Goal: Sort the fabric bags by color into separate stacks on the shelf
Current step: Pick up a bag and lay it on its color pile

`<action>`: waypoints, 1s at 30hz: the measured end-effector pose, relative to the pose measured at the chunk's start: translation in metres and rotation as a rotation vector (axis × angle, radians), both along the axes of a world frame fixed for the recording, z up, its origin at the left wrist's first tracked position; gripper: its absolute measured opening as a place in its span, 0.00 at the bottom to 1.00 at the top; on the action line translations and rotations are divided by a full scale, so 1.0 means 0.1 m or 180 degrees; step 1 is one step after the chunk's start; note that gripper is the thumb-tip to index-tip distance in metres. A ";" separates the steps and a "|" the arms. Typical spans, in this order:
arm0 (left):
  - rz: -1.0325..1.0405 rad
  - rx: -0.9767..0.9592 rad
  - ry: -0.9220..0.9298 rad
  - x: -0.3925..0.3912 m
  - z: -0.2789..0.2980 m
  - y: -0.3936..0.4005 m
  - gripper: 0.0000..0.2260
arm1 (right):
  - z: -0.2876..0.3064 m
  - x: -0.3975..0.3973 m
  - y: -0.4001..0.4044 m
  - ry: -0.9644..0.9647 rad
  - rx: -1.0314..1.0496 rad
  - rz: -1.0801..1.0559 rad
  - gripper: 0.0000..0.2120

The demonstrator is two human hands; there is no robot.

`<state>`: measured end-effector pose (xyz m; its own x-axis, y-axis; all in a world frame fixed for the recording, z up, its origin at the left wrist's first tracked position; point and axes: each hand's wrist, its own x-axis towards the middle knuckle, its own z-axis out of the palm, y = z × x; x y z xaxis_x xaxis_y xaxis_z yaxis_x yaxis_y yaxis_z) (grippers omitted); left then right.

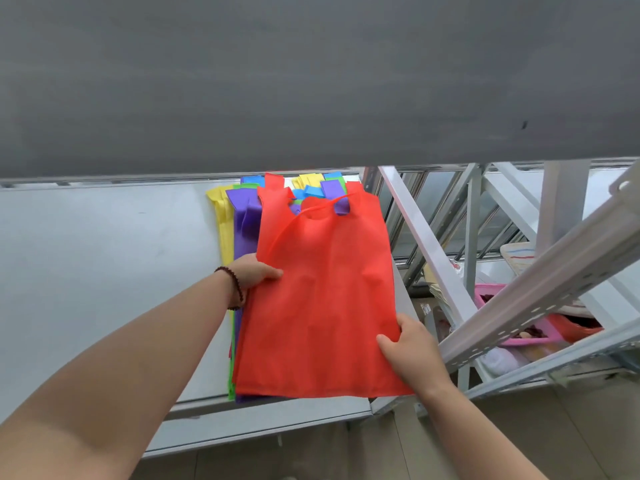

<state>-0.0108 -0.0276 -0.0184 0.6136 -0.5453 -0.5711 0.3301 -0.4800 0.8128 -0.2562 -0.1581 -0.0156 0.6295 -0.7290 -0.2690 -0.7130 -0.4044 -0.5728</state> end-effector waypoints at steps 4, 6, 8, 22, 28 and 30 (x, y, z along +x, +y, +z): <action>0.0033 0.0060 0.0015 -0.09 -0.02 0.16 0.13 | -0.01 -0.14 0.03 -0.0162 0.0307 -0.0169 0.17; 0.0028 0.0016 0.0325 -0.16 0.00 0.26 0.10 | -0.04 -0.28 0.07 -0.0256 0.0638 -0.0446 0.27; 0.0019 0.0036 0.0557 -0.24 0.04 0.38 0.10 | -0.09 -0.46 0.16 -0.0388 0.1312 -0.0760 0.37; 0.0164 0.0153 0.0724 -0.67 -0.09 1.07 0.08 | -0.34 -0.74 0.80 -0.1302 0.3963 -0.0423 0.21; 0.0239 -0.0002 0.0820 -0.88 -0.07 1.32 0.06 | -0.19 -0.96 1.03 -0.1484 0.3492 -0.0266 0.21; 0.0249 -0.0253 0.0776 -0.96 -0.10 1.42 0.04 | -0.17 -1.09 1.12 -0.1486 0.3383 -0.0261 0.22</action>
<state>-0.1073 0.1144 -0.0289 0.5051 -0.5507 -0.6645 0.5542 -0.3833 0.7389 -0.3648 -0.0464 -0.0324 0.7901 -0.3187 -0.5237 -0.3449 0.4751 -0.8095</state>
